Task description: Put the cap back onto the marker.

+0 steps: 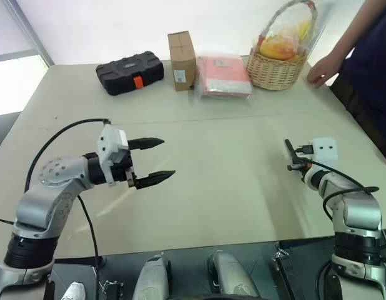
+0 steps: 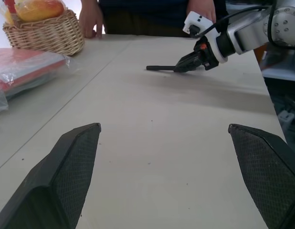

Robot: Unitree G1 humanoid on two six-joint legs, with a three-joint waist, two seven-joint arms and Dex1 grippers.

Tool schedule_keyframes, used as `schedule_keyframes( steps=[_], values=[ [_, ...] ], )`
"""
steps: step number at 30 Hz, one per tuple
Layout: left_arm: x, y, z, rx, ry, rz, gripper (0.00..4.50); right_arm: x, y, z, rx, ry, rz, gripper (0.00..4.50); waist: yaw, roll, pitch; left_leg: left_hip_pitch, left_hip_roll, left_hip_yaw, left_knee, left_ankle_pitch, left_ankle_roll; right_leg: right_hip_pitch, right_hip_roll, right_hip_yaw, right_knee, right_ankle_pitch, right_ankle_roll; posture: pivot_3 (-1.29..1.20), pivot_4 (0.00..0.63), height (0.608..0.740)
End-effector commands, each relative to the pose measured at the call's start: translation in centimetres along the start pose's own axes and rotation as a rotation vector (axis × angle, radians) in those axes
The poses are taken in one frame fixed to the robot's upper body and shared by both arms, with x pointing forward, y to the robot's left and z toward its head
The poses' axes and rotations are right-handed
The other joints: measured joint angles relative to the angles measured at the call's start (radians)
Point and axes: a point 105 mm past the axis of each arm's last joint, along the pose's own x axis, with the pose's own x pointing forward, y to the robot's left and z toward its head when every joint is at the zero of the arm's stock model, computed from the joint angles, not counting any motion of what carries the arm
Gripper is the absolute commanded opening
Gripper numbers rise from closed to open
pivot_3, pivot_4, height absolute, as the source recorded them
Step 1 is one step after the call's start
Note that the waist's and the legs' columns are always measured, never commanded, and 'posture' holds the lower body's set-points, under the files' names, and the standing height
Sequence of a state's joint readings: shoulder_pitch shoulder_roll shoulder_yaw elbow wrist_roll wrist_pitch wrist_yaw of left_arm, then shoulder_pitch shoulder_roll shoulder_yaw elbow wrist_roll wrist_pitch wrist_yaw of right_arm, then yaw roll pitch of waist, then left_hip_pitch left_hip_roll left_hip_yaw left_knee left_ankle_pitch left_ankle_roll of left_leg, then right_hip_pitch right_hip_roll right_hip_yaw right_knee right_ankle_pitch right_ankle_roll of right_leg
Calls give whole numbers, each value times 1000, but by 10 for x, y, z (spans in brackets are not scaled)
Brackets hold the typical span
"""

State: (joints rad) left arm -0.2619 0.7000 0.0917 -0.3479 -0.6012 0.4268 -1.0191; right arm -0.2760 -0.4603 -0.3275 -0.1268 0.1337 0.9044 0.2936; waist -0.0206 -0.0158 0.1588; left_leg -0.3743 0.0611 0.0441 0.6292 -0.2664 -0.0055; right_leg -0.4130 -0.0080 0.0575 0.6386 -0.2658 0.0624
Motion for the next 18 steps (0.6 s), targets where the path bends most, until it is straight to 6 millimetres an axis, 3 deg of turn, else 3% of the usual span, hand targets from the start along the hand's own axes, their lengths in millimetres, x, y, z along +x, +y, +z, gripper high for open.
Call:
schedule_keyframes(
  steps=[1, 6, 13, 18],
  values=[
    [0, 0, 6, 26, -9, -1, 4500, -7, -6, 16, -5, -66, -13, 1885, 0, 0, 0, 0, 0, 0, 0, 0, 0, 0, 0, 0, 0, 0, 0, 0, 150, 740],
    [-1, -1, 5, 10, -15, -3, 4500, -16, -4, 31, -63, -112, -14, 4358, 0, 0, 0, 0, 0, 0, 0, 0, 0, 0, 0, 0, 0, 0, 0, 0, 150, 740],
    [0, -3, -1, -4, -5, -21, 4500, -41, 4, 70, -245, -187, 73, 4436, 0, 0, 0, 0, 0, 0, 0, 0, 0, 0, 0, 0, -1, -1, -2, 0, 150, 740],
    [1, 0, -7, -5, 23, -22, 4500, -64, 12, 74, -305, -143, 180, 4436, 1, 0, 0, 0, 0, 0, 0, 0, 0, 0, 0, 0, -2, -1, -2, 0, 150, 740]
  ],
)
